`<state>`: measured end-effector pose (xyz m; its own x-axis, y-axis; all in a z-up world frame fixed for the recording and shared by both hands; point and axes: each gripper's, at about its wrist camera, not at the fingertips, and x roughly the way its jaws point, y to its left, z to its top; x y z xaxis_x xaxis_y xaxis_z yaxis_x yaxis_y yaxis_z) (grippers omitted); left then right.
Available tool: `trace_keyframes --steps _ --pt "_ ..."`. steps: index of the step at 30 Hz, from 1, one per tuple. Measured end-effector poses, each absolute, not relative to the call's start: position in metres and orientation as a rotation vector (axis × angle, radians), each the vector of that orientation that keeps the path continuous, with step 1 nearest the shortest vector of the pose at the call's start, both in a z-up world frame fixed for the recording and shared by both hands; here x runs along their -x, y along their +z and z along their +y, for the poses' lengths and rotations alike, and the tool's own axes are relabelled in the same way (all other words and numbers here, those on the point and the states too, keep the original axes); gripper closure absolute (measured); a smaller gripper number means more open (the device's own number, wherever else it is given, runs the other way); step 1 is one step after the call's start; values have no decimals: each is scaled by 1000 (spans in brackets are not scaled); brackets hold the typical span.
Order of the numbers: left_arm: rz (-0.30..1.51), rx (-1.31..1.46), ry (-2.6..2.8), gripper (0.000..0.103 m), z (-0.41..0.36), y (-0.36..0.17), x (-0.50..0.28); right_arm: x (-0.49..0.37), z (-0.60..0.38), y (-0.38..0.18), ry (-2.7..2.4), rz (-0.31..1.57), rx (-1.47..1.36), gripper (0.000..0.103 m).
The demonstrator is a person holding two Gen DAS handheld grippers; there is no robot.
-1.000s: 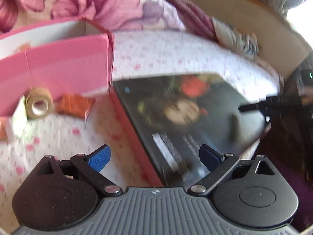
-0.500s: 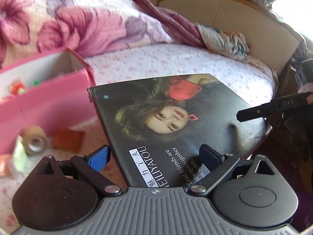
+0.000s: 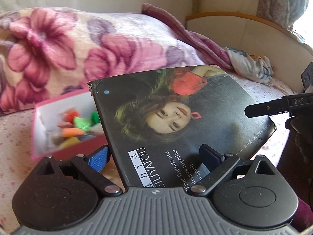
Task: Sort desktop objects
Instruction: 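Grasp the book's pink edge with the right tool while the left tool grips its cover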
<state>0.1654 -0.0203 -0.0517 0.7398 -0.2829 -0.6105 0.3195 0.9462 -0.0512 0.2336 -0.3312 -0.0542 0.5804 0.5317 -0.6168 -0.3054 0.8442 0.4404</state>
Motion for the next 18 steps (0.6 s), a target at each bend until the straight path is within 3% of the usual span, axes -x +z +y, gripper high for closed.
trace_keyframes --steps 18 --pt "659 -6 -230 5 82 -47 -225 -312 -224 -43 570 809 -248 0"
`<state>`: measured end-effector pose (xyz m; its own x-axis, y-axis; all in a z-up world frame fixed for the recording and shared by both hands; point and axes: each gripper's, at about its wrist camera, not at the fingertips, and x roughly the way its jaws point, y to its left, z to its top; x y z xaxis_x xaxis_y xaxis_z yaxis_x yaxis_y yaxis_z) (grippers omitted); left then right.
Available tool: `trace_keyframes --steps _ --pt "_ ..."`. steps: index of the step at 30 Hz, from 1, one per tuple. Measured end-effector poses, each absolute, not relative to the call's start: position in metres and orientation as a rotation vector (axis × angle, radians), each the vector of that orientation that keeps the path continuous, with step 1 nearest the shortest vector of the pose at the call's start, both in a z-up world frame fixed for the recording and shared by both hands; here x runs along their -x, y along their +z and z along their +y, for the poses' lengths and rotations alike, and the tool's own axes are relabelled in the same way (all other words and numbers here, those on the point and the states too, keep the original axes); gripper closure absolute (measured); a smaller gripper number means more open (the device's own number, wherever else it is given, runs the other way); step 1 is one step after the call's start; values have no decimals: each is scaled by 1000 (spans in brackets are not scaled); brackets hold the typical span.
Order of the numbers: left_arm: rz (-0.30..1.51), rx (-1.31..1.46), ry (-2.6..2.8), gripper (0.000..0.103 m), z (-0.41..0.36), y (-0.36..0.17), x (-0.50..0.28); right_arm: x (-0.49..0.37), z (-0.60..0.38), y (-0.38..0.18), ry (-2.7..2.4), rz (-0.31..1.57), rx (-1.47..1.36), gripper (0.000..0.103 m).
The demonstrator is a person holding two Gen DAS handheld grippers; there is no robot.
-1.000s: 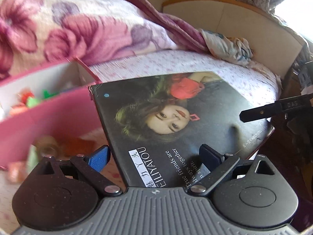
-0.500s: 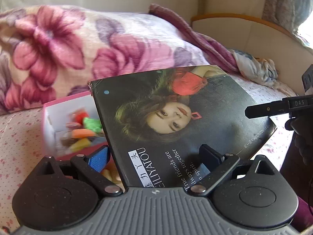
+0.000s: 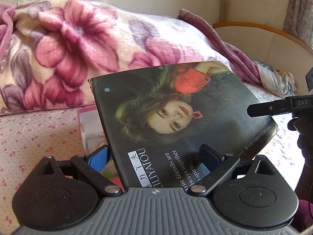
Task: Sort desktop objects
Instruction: 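Grasp the book's pink edge with the right tool while the left tool grips its cover, then carry the book with both tools and lay it flat on the shoebox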
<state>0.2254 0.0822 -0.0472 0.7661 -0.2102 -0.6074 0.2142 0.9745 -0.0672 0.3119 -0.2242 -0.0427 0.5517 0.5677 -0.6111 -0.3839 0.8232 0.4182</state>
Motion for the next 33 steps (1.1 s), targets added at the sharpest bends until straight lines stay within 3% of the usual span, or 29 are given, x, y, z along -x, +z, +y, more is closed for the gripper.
trace_keyframes --steps 14,33 --pt "740 75 -176 5 158 -61 -289 -368 -155 -58 598 866 -251 0" --pt "891 190 -146 2 149 -97 -330 -398 -168 -86 510 995 -328 0"
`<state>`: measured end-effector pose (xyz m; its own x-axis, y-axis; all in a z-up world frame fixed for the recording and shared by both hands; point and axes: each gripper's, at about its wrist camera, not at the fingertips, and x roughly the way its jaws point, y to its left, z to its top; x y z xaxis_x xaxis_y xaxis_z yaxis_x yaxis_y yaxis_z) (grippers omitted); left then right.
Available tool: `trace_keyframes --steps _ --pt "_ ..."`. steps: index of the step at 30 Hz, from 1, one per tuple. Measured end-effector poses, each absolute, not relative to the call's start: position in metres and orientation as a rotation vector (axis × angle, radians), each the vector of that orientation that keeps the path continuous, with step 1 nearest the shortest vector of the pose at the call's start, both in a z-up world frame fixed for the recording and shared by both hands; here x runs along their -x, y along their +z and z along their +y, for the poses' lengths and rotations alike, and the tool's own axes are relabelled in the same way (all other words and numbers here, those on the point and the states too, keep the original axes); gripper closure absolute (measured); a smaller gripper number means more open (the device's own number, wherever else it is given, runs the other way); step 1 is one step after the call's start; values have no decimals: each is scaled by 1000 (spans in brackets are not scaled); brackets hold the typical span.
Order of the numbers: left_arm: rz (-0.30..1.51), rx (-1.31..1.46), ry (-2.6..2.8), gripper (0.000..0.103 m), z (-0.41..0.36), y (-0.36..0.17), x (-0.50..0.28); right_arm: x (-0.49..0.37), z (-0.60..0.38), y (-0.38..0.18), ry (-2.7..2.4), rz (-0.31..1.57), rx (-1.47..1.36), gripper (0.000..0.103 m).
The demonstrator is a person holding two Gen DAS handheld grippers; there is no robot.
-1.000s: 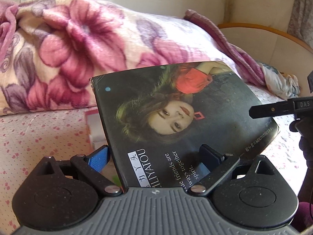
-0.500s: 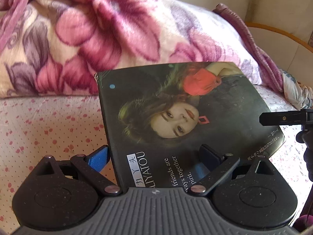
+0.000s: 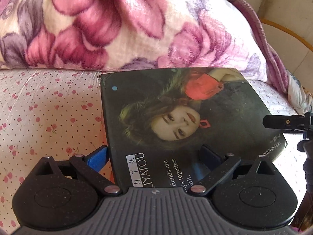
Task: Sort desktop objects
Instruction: 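Carry the book with both tools and lay it flat on the shoebox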
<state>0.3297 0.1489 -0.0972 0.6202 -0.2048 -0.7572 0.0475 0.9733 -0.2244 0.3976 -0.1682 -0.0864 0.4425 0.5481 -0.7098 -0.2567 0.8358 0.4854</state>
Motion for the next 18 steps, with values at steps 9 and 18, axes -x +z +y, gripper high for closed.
trace_keyframes --steps 9,18 --pt "887 174 -108 0 141 -102 -333 -399 -170 -98 467 999 -312 0" --pt "655 -8 -70 1 125 -90 -312 -383 -141 -80 475 783 89 1"
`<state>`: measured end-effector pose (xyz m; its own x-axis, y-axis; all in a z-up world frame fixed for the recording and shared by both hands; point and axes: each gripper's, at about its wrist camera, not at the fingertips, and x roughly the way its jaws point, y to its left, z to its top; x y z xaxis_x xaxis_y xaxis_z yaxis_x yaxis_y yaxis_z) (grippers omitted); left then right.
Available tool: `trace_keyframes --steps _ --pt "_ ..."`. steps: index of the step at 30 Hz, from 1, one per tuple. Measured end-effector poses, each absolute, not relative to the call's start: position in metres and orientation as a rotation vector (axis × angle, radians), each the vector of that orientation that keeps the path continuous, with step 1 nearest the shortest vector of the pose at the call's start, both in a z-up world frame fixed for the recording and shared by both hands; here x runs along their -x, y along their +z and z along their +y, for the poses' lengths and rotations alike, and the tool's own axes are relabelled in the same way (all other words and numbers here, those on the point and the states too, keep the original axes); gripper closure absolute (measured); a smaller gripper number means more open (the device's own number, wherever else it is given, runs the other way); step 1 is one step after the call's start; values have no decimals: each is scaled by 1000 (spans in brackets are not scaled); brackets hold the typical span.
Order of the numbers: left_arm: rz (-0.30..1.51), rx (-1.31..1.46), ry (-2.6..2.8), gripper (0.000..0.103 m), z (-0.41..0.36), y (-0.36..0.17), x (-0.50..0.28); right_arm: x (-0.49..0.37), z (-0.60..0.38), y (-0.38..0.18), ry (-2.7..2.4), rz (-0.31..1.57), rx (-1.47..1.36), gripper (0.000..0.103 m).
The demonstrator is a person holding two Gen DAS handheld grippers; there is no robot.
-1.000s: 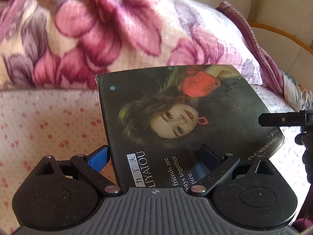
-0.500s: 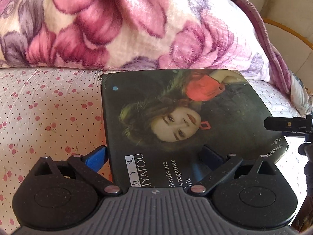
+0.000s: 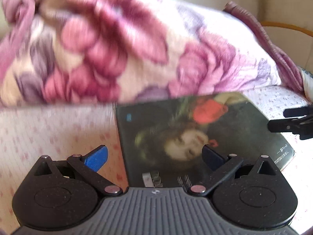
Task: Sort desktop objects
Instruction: 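Carry the book with both tools and lay it flat on the shoebox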
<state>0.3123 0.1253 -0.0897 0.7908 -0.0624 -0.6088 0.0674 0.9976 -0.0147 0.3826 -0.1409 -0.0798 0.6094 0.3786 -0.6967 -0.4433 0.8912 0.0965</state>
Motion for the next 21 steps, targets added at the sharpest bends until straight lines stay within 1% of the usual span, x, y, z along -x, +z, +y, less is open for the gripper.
trace_keyframes --steps 2,5,9,13,21 --pt "628 -21 -120 1 121 -88 -316 -389 -136 -80 510 777 97 1" --pt "641 -66 -170 1 116 -91 -332 -403 -127 -82 558 784 104 1" --pt "706 -61 -185 1 117 -101 -354 -420 -114 -90 582 831 113 1" --pt "735 -94 -182 1 113 -109 -359 -434 -112 -98 593 888 99 1" --pt "769 -87 -166 0 112 -107 -360 -432 -107 -97 593 913 151 1"
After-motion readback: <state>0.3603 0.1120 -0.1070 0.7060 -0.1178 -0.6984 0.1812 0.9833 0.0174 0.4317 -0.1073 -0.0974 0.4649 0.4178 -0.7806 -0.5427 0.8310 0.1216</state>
